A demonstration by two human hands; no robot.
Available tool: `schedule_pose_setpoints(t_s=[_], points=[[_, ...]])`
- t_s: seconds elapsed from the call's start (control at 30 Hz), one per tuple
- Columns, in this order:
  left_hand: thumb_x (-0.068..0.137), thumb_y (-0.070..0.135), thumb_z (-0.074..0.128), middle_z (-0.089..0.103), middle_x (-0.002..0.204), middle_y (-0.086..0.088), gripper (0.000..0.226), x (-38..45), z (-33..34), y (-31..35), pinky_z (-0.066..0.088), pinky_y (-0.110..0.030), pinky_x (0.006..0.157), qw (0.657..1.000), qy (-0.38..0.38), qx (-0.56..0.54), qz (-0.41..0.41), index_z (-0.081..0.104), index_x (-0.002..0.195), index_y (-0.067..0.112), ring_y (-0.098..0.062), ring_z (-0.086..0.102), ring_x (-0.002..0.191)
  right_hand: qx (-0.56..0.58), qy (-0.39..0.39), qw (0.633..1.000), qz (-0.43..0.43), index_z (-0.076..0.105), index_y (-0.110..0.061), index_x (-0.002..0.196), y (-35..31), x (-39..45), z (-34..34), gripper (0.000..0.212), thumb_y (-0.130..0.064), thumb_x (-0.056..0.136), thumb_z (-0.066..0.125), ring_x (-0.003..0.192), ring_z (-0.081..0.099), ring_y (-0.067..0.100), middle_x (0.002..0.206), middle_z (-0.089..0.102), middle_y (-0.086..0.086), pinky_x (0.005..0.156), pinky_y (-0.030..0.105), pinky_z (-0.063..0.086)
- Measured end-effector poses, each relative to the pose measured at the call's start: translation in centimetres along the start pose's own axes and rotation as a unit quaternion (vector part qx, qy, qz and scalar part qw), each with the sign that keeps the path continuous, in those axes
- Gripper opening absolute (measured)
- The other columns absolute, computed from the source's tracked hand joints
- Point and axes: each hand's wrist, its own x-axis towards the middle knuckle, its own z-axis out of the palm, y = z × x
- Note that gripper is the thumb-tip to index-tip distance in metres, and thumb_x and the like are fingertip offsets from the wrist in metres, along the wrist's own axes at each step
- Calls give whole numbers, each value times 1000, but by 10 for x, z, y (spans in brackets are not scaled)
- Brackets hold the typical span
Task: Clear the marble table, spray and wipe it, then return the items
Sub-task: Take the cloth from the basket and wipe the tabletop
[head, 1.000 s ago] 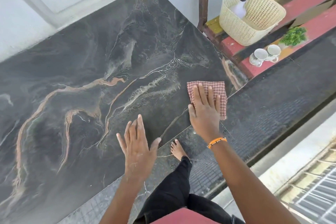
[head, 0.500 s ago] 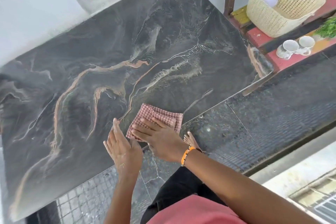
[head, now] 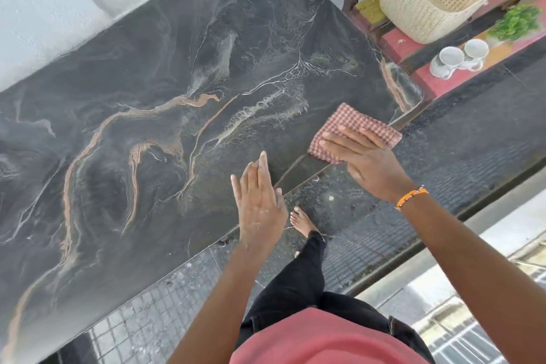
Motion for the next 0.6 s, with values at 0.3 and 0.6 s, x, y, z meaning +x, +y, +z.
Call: schedule_pose_setpoints(t_s=[0.3,0.6], points=[[91,21,50,30,147,-4,73,23,8,39,-7,-39,116,998,-44,11,49,5,148,15,-18,18,141,140,115,953,242,52,-18,132,111,-2,-37,67,4,70,38,125,50,26,136,55,4,101,44,40],[91,22,49,25,150,-6,72,60,13,65,-9,-39,115,996,-62,10,70,5,148,14,-20,13,142,241,126,938,215,52,-25,132,58,35,-73,54,-18,80,38,127,48,15,136,55,-4,109,44,32]])
